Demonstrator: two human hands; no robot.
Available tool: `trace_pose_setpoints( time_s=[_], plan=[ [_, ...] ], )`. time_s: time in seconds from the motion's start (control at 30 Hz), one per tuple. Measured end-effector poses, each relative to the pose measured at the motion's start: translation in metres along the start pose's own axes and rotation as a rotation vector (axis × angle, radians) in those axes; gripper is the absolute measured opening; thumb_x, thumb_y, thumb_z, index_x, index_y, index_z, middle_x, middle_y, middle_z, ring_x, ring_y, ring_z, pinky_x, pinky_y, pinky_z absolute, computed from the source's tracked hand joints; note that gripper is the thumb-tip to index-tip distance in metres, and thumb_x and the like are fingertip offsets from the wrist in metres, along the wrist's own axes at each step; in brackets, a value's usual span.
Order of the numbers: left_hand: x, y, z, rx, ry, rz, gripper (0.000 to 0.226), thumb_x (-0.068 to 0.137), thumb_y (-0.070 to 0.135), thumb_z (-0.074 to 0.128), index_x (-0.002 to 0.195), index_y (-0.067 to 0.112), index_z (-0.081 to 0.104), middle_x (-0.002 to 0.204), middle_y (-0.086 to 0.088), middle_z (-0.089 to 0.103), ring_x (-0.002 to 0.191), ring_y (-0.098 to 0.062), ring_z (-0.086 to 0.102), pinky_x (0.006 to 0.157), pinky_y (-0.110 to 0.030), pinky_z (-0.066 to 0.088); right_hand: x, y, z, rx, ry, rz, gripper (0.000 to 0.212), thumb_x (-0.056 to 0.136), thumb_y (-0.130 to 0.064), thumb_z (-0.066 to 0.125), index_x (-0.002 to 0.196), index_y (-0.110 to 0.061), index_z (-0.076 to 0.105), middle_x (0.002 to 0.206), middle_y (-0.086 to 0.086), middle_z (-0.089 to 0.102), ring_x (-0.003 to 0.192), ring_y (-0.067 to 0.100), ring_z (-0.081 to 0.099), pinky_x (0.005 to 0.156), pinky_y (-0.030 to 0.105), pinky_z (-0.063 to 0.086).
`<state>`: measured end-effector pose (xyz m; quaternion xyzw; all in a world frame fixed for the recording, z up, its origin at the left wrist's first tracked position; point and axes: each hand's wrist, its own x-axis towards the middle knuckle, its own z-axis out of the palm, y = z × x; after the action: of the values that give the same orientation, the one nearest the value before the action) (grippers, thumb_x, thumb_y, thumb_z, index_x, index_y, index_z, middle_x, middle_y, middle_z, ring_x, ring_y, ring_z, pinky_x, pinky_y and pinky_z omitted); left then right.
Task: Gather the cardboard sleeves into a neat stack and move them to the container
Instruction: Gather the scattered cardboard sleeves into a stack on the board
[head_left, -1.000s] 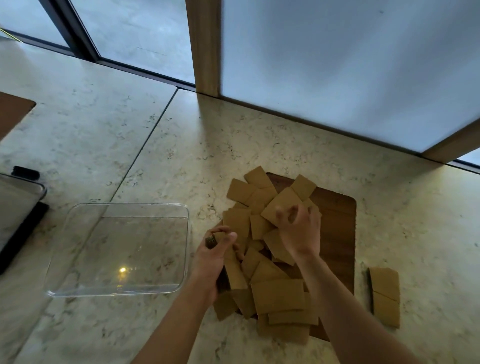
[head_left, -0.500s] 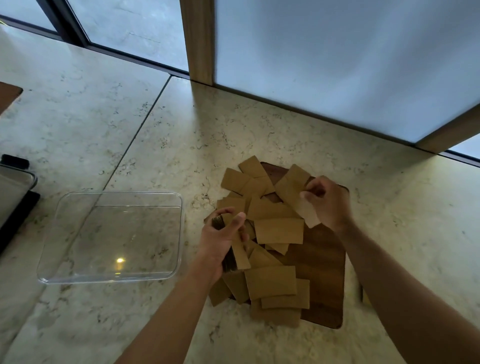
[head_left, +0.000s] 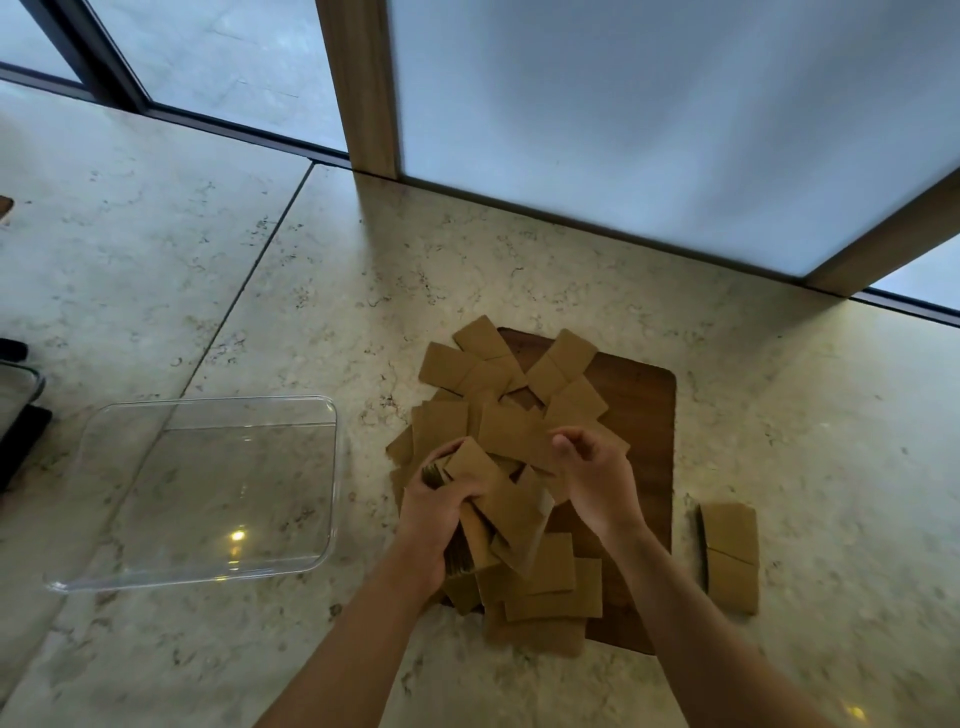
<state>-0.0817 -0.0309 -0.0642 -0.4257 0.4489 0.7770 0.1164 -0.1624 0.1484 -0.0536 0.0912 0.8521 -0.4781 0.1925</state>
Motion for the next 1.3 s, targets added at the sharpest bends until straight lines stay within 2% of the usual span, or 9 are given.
trace_pose_setpoints(
  time_s=[0.13, 0.27, 0.37, 0.47, 0.63, 0.8, 1.03, 1.17, 1.3],
  plan=[
    [0.002, 0.002, -0.003, -0.019, 0.062, -0.013, 0.046, 0.084, 0.001, 0.077, 0.091, 0.046, 0.077, 0.106, -0.014, 0.075, 0.095, -0.038, 0.072, 0.064, -0.045, 0.065, -0.013, 0.014, -0.004, -0.230, 0.020, -0.033, 0.018, 0.097, -0.039, 0.061, 0.114, -0.035, 0.064, 0.117, -0.009, 0.055, 0.107, 0.009, 0.054, 0.091, 0.028, 0.048],
    [0.001, -0.001, -0.009, -0.080, 0.078, -0.023, 0.034, 0.087, 0.004, 0.075, 0.105, 0.030, 0.064, 0.109, -0.019, 0.072, 0.096, -0.041, 0.071, 0.068, -0.047, 0.064, -0.033, 0.010, 0.004, -0.239, -0.024, 0.090, 0.024, 0.098, -0.051, 0.051, 0.087, -0.032, 0.062, 0.084, -0.006, 0.067, 0.071, 0.009, 0.065, 0.061, 0.026, 0.049],
    [-0.005, -0.003, -0.011, -0.087, 0.019, -0.011, 0.030, 0.090, 0.005, 0.070, 0.108, 0.029, 0.064, 0.105, -0.018, 0.074, 0.090, -0.040, 0.073, 0.054, -0.041, 0.063, -0.040, -0.002, 0.016, 0.052, -0.129, 0.448, 0.040, 0.092, -0.063, 0.058, 0.101, -0.024, 0.060, 0.094, 0.005, 0.069, 0.076, 0.020, 0.071, 0.058, 0.032, 0.060],
    [-0.013, -0.007, -0.013, -0.170, -0.200, -0.033, 0.040, 0.096, 0.006, 0.051, 0.130, 0.023, 0.063, 0.112, -0.020, 0.080, 0.099, -0.037, 0.079, 0.068, -0.044, 0.065, -0.041, -0.005, 0.022, 0.433, -0.158, 0.589, 0.045, 0.090, -0.041, 0.075, 0.127, -0.021, 0.058, 0.114, 0.008, 0.067, 0.102, 0.028, 0.067, 0.081, 0.050, 0.061],
    [-0.015, -0.002, -0.024, -0.426, -0.270, 0.002, 0.044, 0.098, 0.011, 0.051, 0.140, 0.018, 0.060, 0.093, -0.025, 0.071, 0.096, -0.043, 0.076, 0.084, -0.053, 0.064, -0.038, -0.004, -0.011, 0.595, 0.166, 0.339, 0.032, 0.087, -0.025, 0.079, 0.118, -0.023, 0.069, 0.106, 0.004, 0.075, 0.092, 0.023, 0.072, 0.076, 0.045, 0.061],
    [-0.020, 0.000, -0.015, -0.259, -0.210, 0.098, 0.049, 0.088, 0.042, 0.077, 0.135, 0.037, 0.065, 0.087, -0.024, 0.068, 0.070, -0.035, 0.069, 0.067, -0.046, 0.063, -0.057, -0.025, 0.008, 0.136, 0.174, 0.094, 0.019, 0.096, -0.037, 0.067, 0.082, -0.024, 0.071, 0.082, 0.004, 0.073, 0.077, 0.022, 0.071, 0.065, 0.043, 0.060],
    [-0.020, -0.014, 0.000, -0.080, -0.093, 0.129, 0.059, 0.089, 0.028, 0.079, 0.140, 0.048, 0.058, 0.111, -0.017, 0.078, 0.100, -0.040, 0.078, 0.079, -0.058, 0.065, -0.086, -0.038, 0.053, 0.401, -0.323, 0.171, 0.054, 0.097, -0.071, 0.034, 0.109, -0.034, 0.071, 0.115, 0.006, 0.069, 0.104, 0.020, 0.068, 0.081, 0.030, 0.060],
    [-0.015, -0.007, -0.007, -0.461, -0.094, -0.004, 0.078, 0.079, 0.041, 0.082, 0.150, 0.034, 0.051, 0.093, -0.020, 0.068, 0.085, -0.037, 0.071, 0.088, -0.058, 0.059, -0.086, -0.013, 0.044, 0.210, 0.089, -0.161, 0.054, 0.101, -0.055, 0.032, 0.095, -0.024, 0.075, 0.090, -0.009, 0.071, 0.093, 0.011, 0.063, 0.078, 0.032, 0.052],
    [-0.025, -0.006, 0.018, -0.461, -0.232, -0.204, 0.082, 0.072, 0.056, 0.082, 0.133, 0.004, 0.063, 0.116, -0.026, 0.075, 0.101, -0.039, 0.075, 0.085, -0.051, 0.062, -0.083, 0.001, 0.066, 0.020, 0.248, -0.315, 0.042, 0.104, -0.048, 0.027, 0.099, -0.028, 0.064, 0.099, -0.008, 0.060, 0.101, 0.003, 0.049, 0.081, 0.016, 0.039]
  ],
)
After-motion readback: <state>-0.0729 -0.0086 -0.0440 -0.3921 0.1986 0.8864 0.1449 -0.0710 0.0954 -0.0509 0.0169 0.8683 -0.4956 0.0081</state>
